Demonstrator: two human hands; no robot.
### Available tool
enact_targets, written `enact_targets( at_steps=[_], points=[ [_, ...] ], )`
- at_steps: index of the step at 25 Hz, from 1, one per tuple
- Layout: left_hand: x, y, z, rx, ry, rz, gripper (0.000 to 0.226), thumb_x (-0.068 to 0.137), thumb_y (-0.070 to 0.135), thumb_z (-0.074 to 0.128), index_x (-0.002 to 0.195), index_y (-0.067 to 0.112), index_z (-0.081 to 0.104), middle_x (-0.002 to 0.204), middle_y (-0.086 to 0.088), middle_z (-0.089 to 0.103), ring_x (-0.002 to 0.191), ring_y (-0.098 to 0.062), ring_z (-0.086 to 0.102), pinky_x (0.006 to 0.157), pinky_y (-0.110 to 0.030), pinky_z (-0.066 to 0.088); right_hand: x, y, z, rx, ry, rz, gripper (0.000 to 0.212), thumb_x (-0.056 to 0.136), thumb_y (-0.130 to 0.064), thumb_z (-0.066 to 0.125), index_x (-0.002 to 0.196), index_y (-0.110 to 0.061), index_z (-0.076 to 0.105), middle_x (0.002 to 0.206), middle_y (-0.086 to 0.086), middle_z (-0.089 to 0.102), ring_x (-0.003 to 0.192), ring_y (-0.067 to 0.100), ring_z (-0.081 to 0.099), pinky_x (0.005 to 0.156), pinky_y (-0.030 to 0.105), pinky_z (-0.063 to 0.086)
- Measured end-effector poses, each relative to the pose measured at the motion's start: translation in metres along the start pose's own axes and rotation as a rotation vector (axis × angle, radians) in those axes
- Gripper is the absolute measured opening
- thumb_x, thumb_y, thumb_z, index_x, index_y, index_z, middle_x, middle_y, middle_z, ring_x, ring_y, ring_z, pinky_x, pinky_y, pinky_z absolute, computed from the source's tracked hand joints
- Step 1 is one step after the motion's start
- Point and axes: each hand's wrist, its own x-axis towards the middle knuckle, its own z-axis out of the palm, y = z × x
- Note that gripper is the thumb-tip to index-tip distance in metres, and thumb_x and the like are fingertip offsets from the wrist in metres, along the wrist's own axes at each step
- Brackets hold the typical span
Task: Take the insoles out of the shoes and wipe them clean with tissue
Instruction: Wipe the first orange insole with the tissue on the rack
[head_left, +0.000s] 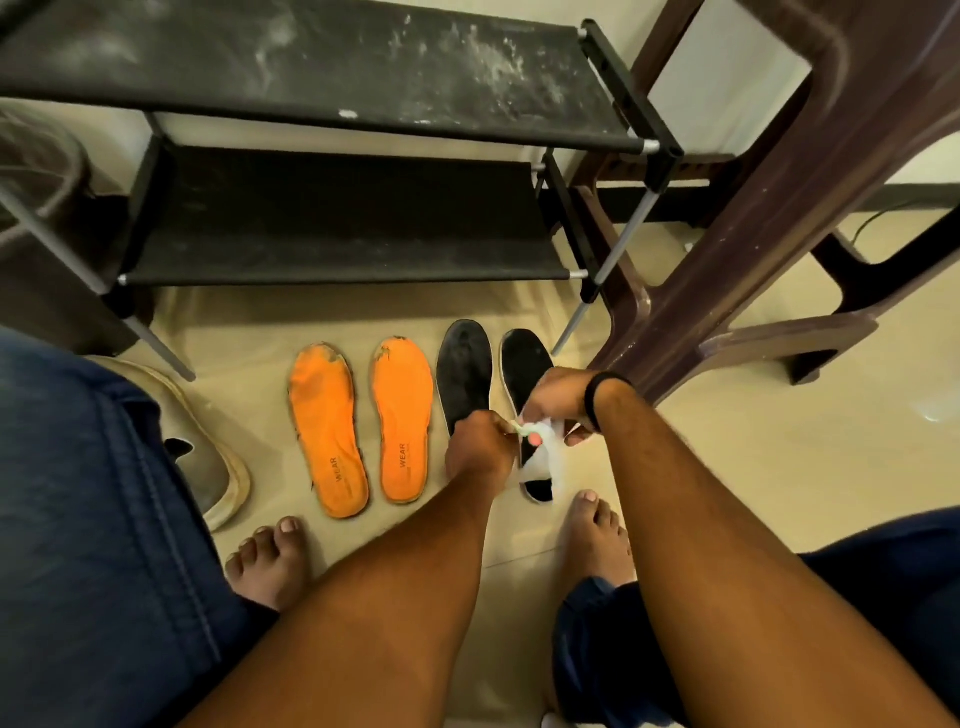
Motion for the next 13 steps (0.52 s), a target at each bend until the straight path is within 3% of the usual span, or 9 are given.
enact_targets(
  at_steps=[1,4,5,9,13],
  points=[
    [0.0,0.0,-0.006,0.016,0.028,0.002,0.02,0.089,0.033,0.07,0.103,0.019,0.075,0.103,-0.004,0.074,0.097,-0.027,0.069,0.082,-0.032,0.054,0.007,-0.002,0.012,0.054,0.016,-0.032,0.021,0.087,-0.016,0.063,0.104,-0.004,0.066,0.095,0.015,0.066,0.084,0.027,0.064,0.077,0.037,0.058],
    [0.0,-0.012,-0.031,0.022,0.074,-0.035,0.018,0.091,0.019,0.067,0.105,0.013,0.076,0.104,-0.009,0.073,0.1,-0.029,0.068,0.088,-0.033,0.053,0.026,-0.017,0.055,0.106,0.124,-0.106,0.013,0.09,-0.013,0.059,0.093,-0.004,0.067,0.085,0.014,0.066,0.083,0.031,0.067,0.057,0.029,0.052],
    [0.0,-0.021,-0.041,0.013,0.107,-0.073,0.018,0.089,0.016,0.067,0.106,0.013,0.075,0.104,-0.009,0.072,0.1,-0.03,0.068,0.086,-0.033,0.053,0.032,-0.024,0.07,0.151,0.151,-0.127,0.012,0.091,-0.013,0.058,0.092,-0.005,0.067,0.084,0.013,0.065,0.082,0.03,0.066,0.057,0.029,0.051],
    [-0.004,-0.063,-0.072,0.095,0.241,-0.203,0.032,0.089,0.015,0.06,0.121,0.011,0.063,0.124,-0.014,0.062,0.115,-0.035,0.059,0.093,-0.041,0.05,0.052,-0.036,0.128,0.234,0.206,-0.123,0.017,0.092,-0.012,0.057,0.101,-0.005,0.069,0.099,0.013,0.068,0.096,0.032,0.064,0.086,0.036,0.054],
    [-0.001,-0.08,-0.076,0.229,0.223,-0.292,0.04,0.085,0.018,0.069,0.12,0.009,0.053,0.123,-0.015,0.051,0.114,-0.038,0.055,0.089,-0.044,0.05,0.077,-0.046,0.158,0.189,0.168,-0.065,0.023,0.088,-0.018,0.062,0.109,-0.01,0.066,0.113,0.012,0.068,0.101,0.033,0.065,0.088,0.043,0.057]
  ],
)
